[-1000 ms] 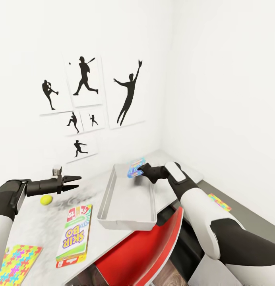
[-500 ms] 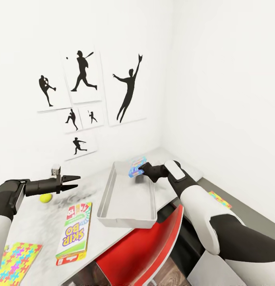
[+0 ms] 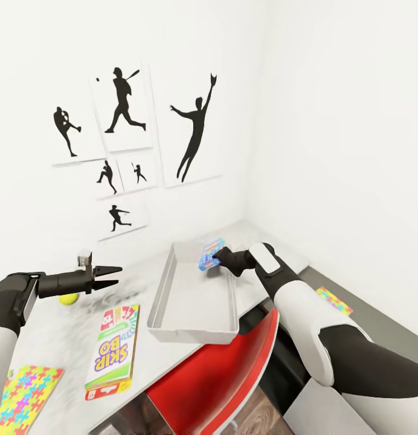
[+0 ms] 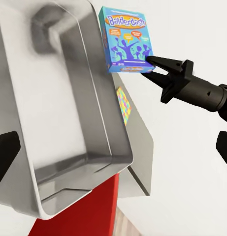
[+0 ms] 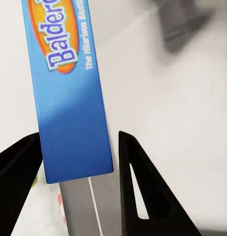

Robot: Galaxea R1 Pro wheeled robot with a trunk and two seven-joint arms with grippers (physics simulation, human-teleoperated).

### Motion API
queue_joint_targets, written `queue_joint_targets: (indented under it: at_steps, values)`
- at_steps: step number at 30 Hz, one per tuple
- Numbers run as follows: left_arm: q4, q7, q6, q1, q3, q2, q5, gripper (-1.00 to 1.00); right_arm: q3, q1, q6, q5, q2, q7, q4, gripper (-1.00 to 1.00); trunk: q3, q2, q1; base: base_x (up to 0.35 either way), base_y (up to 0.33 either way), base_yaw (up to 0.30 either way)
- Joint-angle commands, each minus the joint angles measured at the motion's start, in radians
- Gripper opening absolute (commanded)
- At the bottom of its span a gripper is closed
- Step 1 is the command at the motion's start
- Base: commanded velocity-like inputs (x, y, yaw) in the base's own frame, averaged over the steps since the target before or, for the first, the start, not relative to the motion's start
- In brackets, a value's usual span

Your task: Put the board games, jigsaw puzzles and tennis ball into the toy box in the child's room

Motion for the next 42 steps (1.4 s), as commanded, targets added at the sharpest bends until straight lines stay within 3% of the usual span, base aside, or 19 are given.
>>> queue_joint_targets:
  at_steps: [1,7,25,42]
  values:
    - [-0.001,-0.009,0.011,-0.001,0.003,0.0,-0.01,1.0,0.002,-0.001,0.0,-0.009,0.0,-0.01,-0.002,-1.0,-0.004,-0.002,0.001,0.0,0.0,0.0]
    - [-0.001,-0.009,0.011,-0.001,0.002,-0.001,-0.011,1.0,0.003,-0.001,0.0,-0.01,0.0,-0.008,-0.006,-1.0,-0.014,-0.002,0.001,0.0,0.0,0.0]
    - [-0.001,-0.01,0.011,-0.001,0.002,0.0,-0.009,1.0,0.083,-0.029,0.003,-0.011,0.0,-0.002,-0.013,-1.0,-0.043,-0.002,0.001,0.0,0.0,0.0]
    - [-0.001,-0.01,0.011,-0.002,0.003,0.0,-0.008,1.0,0.089,-0.029,0.011,-0.011,0.0,0.001,-0.038,-1.0,-0.071,-0.002,0.001,0.0,0.0,0.0]
